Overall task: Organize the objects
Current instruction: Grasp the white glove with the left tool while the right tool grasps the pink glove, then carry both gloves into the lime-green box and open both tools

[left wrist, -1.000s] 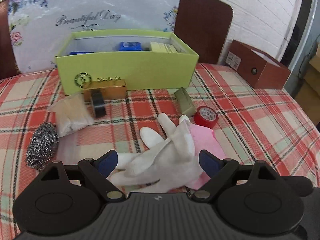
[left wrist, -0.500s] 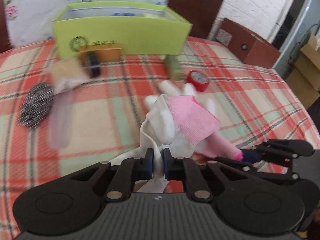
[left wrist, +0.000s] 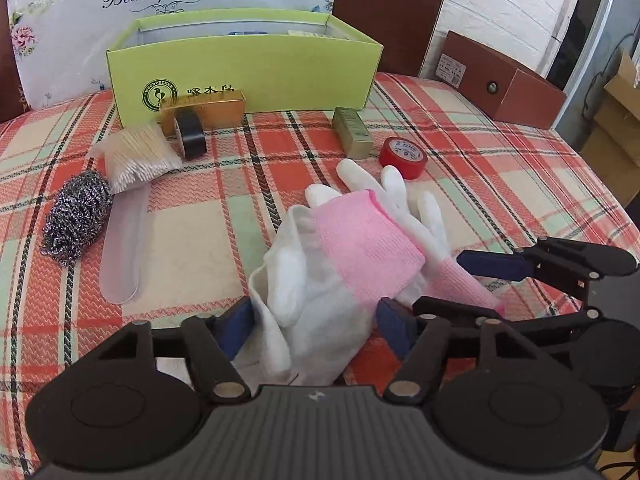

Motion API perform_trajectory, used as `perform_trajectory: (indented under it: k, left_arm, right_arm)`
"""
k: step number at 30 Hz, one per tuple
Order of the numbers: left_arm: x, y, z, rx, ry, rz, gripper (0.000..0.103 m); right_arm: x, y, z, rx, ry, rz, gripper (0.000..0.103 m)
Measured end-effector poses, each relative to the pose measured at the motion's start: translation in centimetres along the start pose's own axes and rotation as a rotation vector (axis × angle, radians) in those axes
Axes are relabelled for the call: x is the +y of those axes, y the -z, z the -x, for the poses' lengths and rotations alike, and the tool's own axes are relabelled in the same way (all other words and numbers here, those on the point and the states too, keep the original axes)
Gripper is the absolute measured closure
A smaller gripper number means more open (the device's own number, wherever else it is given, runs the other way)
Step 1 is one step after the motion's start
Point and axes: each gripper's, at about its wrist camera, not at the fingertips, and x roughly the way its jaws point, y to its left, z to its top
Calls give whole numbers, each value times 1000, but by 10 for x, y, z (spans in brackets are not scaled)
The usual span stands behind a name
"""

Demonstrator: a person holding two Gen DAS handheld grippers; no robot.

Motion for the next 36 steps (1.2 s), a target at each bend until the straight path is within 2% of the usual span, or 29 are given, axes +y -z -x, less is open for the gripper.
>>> perform_trajectory:
  k: [1,2,4,7,10,14,19,24,27,30,36]
  left_arm:
    - [0,0,1,0,1,-7,47]
    - [0,0,1,1,3,-8,48]
    - [2,-1,1,3,11,1,50]
    - [1,-2,1,11,17,-5,91]
    - [3,-6,5,1,56,31,94]
    - [-1,-20,24,-73,64,33,95]
    - [0,-58,52,-203,43,19,95]
    - [11,-99,72,-311,37,59,95]
    - [16,-122,75,-359,-1,64,95]
    - [31,-144,72,-384,-1,111,95]
    - [63,-186,39,-403,-75,189,95]
  right_arm:
    - [0,0,0,1,-6,-3,55]
    - [-1,-1,-2,5,-15,-6,59]
    - [1,-3,-5,9,-24,-6,75]
    - [5,-7,-5,-1,-30,4,89]
    - [6,-12,0,-16,-52,-3,93]
    - [5,-27,14,-75,-62,-6,94]
    - [2,-73,32,-206,-66,28,94]
    - [-10,-125,38,-325,-32,42,94]
    - [-16,-154,31,-369,-16,55,94]
    - [-22,-180,20,-397,-8,48,94]
    - [-35,-218,-29,-426,-6,32,94]
